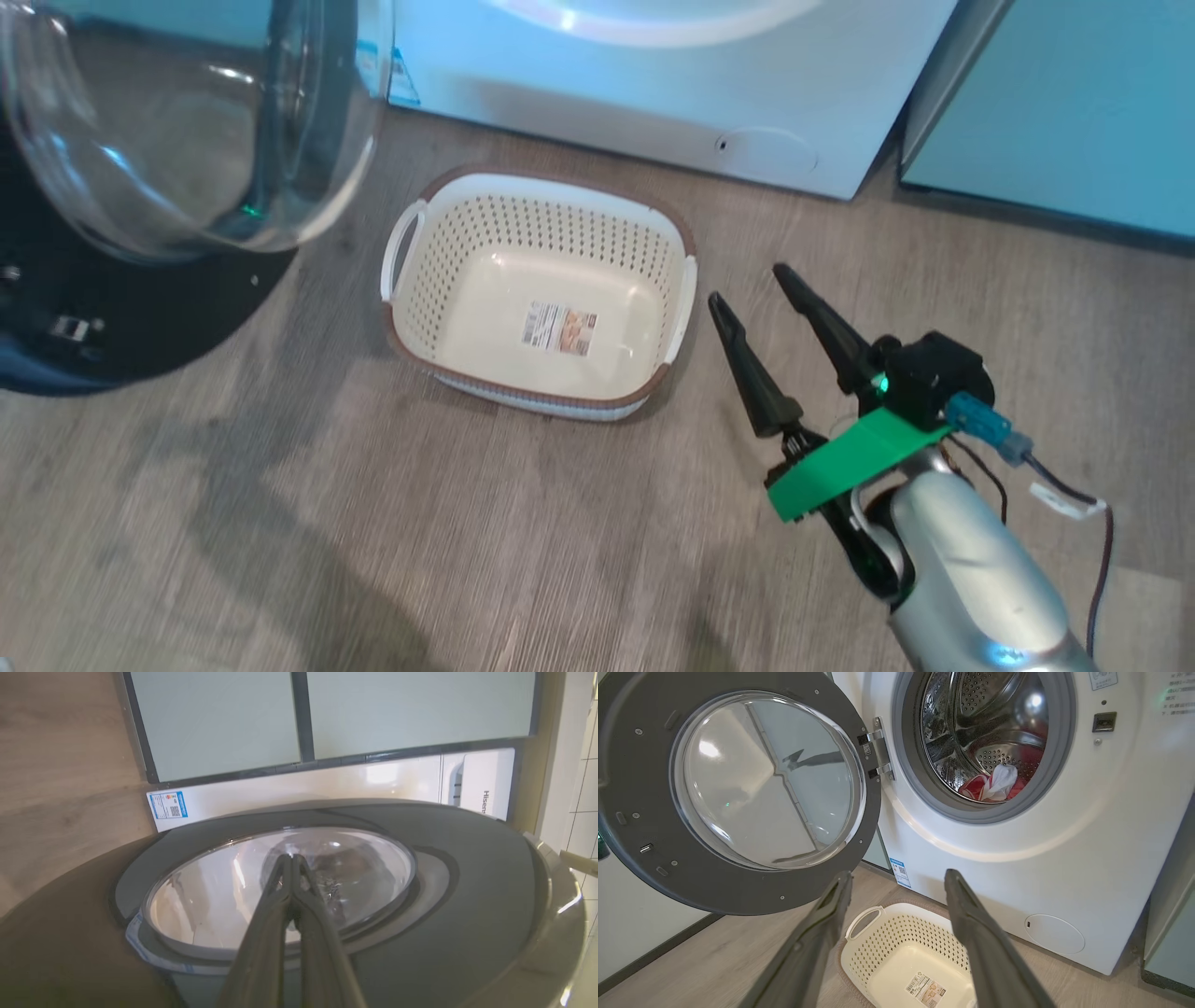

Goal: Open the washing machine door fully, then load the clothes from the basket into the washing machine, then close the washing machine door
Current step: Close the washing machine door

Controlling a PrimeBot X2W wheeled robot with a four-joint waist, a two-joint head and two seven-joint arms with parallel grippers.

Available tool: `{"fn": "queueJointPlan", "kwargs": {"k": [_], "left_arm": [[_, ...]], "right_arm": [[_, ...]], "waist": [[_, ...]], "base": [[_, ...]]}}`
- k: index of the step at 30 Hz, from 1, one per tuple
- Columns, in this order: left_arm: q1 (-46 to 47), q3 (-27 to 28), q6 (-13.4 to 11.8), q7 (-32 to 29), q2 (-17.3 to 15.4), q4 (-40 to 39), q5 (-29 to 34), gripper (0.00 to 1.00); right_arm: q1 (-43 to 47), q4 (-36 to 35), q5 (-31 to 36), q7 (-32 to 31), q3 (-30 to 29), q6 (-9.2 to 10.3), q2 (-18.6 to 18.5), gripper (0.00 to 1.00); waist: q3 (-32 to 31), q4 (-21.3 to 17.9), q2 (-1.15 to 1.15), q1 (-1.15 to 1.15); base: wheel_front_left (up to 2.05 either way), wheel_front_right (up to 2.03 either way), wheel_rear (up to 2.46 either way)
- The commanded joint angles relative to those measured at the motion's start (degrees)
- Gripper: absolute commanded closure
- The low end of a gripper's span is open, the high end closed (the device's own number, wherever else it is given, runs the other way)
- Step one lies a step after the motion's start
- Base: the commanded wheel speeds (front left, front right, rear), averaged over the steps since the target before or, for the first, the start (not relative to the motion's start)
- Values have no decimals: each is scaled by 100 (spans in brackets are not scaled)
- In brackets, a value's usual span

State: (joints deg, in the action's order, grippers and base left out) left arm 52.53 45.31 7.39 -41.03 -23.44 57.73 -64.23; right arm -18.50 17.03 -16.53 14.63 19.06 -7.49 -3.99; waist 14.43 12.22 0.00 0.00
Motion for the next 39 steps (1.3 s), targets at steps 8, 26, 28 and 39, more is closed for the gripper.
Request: {"fn": "queueJointPlan", "kwargs": {"k": [8, 26, 28, 39], "left_arm": [[-698, -101, 9, -704, 351, -893, -426, 100], [-1906, -601, -408, -1848, 2018, -3052, -1061, 100], [-2022, -742, -496, -1850, 2046, -3204, -1262, 100], [-2312, -2302, -731, -813, 2055, -3389, -3265, 100]], "right_arm": [[217, -187, -147, 37, 40, 0, 110, 0], [394, -237, -291, 37, -59, 0, 111, 0], [385, -237, -276, 37, -44, 0, 111, 0], [289, -242, -65, 37, -56, 0, 111, 0]], "waist": [[-389, -183, 0, 0], [-444, -421, 0, 0], [-385, -470, 0, 0], [-40, -799, 0, 0]], "base": [[0, 0, 0], [0, 0, 0], [0, 0, 0], [0, 0, 0]]}}
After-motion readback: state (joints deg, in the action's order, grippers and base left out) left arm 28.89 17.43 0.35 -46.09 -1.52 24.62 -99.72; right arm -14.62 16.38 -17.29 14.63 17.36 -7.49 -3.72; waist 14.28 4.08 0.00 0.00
